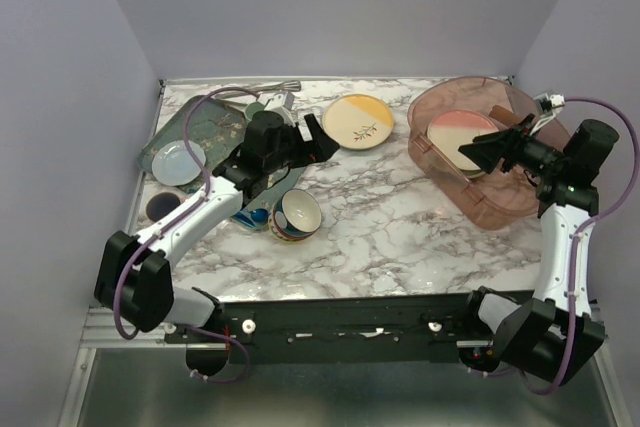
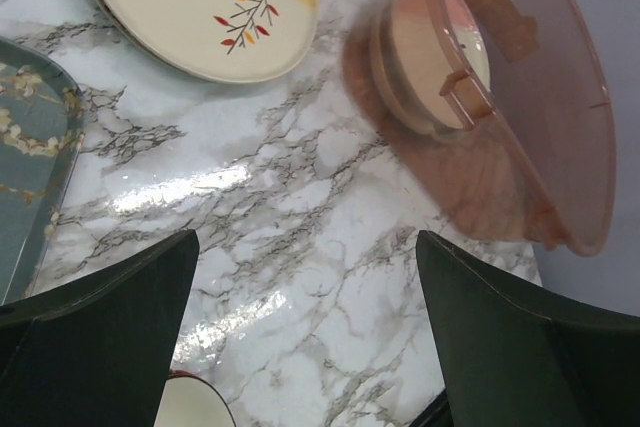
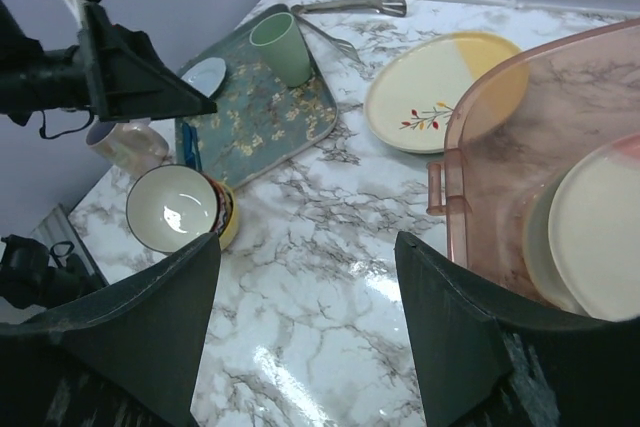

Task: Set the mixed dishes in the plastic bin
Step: Pick up the plate at the center of the board.

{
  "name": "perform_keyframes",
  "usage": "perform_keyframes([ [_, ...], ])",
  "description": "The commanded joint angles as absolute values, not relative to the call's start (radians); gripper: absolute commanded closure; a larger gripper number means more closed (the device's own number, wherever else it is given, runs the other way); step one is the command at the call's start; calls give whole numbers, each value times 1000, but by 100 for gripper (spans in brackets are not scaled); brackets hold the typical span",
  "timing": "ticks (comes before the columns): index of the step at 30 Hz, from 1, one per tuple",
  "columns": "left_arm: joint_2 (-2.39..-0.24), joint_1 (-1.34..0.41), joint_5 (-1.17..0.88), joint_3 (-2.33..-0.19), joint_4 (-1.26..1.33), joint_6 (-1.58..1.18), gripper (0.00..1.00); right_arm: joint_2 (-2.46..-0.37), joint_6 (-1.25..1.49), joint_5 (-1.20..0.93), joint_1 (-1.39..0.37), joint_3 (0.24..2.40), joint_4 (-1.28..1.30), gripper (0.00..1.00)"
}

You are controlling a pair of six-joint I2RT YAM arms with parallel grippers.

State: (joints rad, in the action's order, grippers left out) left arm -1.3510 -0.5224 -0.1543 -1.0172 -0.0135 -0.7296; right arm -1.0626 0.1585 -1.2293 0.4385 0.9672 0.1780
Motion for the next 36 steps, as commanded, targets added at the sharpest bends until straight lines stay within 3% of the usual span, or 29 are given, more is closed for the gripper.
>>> perform_keyframes([
  [1,-1457,-563,43,-1136,-129,-775,1,-990,137,-1275,436,954,146,22],
  [15,-1778,-595,183,-1480,-333,-816,1,-1002,94,-1279,436,946,176,22],
  [36,-2051,-574,166,-1719,-371,-764,2,-1017,86,-1282,436,946,183,22],
])
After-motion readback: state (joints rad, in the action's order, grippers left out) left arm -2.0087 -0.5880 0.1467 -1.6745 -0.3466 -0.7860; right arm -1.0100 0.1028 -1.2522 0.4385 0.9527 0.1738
